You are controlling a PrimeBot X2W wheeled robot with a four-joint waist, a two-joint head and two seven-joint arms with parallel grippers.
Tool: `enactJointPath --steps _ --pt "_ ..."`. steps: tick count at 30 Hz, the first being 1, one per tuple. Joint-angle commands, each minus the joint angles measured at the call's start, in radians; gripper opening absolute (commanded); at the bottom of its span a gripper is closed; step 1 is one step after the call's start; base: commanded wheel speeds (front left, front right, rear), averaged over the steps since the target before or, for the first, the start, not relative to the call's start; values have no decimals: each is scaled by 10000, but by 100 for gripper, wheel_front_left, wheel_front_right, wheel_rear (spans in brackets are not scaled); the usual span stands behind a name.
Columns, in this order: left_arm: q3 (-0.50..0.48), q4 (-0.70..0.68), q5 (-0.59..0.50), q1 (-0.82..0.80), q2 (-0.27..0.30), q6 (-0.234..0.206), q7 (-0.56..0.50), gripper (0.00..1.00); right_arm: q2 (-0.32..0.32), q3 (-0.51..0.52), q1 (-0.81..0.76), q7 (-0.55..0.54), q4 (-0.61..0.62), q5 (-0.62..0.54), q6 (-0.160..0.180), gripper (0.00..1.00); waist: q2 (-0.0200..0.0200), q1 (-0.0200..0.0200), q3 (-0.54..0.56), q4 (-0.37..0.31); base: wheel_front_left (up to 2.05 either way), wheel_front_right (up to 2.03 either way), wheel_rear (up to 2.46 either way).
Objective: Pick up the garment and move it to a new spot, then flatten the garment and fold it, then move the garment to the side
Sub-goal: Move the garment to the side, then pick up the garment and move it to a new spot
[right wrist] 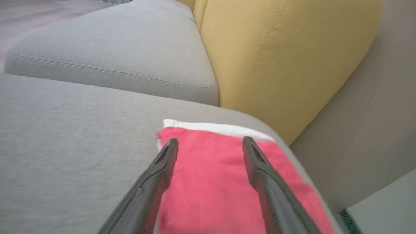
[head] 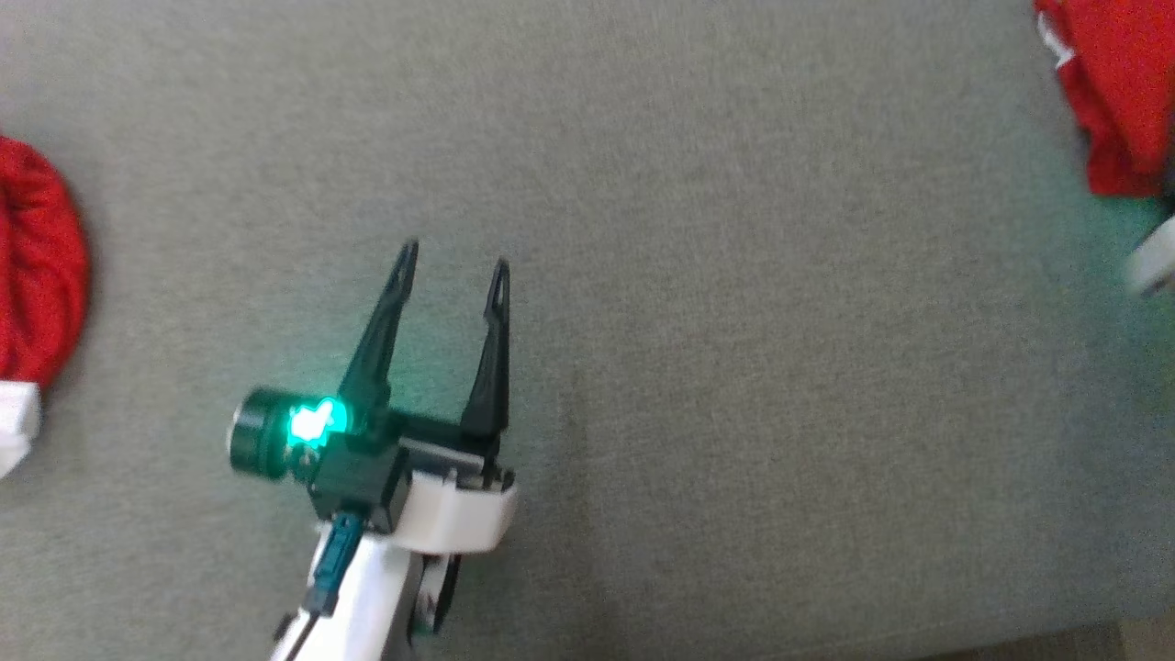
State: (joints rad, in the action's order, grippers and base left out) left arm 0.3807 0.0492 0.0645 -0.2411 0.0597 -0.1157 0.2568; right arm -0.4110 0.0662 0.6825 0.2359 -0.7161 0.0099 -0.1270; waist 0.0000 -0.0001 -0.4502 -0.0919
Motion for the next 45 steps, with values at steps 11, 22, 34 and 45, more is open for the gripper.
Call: enactJointPath --steps 11,22,34,45 --pt "-874 504 805 1611 -83 -465 49 100 1548 -2426 -3196 214 1813 2429 -37 100 0 1 3183 861 0 0 0" --pt "-1169 40 538 2591 -91 -639 49 100 2996 -1526 -6037 255 4677 1667 -37 100 0 1 4763 1561 0 0 0" --pt "-1623 -699 -129 4255 4 -401 49 100 3479 -1185 -8785 257 6321 637 -37 100 0 1 5819 1766 0 0 0" --pt "-1834 -465 -199 4432 -24 -178 49 100 3579 -1230 -8959 258 6254 584 -37 100 0 1 6133 1784 0 0 0"
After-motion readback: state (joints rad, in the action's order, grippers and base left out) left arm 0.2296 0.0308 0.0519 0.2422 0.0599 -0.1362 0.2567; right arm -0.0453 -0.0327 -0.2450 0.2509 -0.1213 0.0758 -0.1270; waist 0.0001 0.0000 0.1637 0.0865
